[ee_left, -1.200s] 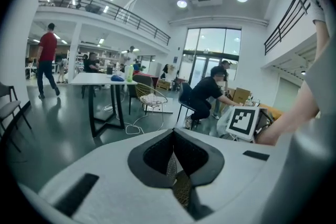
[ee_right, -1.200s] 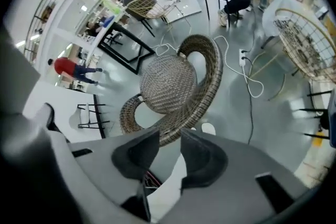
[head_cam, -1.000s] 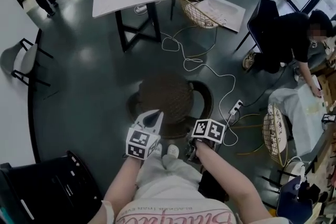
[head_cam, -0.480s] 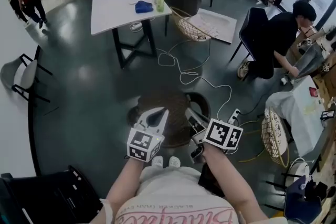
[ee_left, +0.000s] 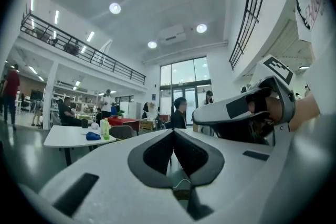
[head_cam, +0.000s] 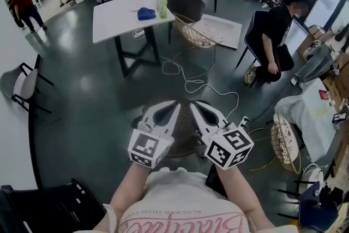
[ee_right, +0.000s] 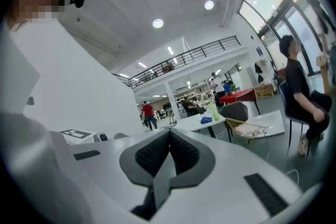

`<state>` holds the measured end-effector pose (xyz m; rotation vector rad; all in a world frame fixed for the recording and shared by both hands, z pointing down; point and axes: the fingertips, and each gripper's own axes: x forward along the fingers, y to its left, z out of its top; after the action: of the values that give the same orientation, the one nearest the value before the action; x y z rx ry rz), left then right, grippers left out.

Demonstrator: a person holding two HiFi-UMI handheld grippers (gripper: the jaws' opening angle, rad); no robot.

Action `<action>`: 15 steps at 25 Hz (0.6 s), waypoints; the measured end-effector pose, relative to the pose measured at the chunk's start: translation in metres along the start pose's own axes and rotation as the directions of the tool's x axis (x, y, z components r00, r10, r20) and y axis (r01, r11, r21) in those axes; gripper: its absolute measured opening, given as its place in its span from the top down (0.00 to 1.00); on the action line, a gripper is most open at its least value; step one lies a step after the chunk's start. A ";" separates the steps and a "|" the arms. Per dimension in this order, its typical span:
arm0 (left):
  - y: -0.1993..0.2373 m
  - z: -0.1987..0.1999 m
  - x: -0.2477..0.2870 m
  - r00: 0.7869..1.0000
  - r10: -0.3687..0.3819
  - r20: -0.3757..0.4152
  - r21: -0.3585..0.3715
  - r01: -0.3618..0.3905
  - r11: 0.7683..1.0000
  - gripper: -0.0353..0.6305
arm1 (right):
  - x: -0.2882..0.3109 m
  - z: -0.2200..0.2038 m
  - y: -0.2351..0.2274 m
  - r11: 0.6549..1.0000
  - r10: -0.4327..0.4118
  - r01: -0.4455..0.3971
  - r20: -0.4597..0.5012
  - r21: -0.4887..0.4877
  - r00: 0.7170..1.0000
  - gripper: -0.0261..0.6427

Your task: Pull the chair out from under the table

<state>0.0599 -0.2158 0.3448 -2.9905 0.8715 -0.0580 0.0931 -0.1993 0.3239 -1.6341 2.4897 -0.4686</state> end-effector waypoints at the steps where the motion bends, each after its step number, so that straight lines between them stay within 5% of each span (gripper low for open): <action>1: 0.000 0.005 0.000 1.000 -0.003 0.014 0.004 0.003 1.000 0.94 | 0.000 0.006 0.004 0.998 0.002 0.000 0.021 -0.064 1.000 0.96; 6: -0.006 0.014 0.001 0.999 -0.016 0.043 0.015 0.015 1.000 0.94 | -0.002 0.019 0.016 0.956 -0.008 0.027 0.066 -0.293 0.998 0.96; 15: -0.016 0.025 0.000 0.997 -0.035 0.069 0.027 0.033 0.999 0.94 | -0.006 0.009 0.012 0.961 -0.018 0.031 0.047 -0.276 0.999 0.96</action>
<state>0.0697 -0.2024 0.3205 -2.9638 0.8062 0.0341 0.0876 -0.1911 0.3106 -1.7488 2.5998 -0.0856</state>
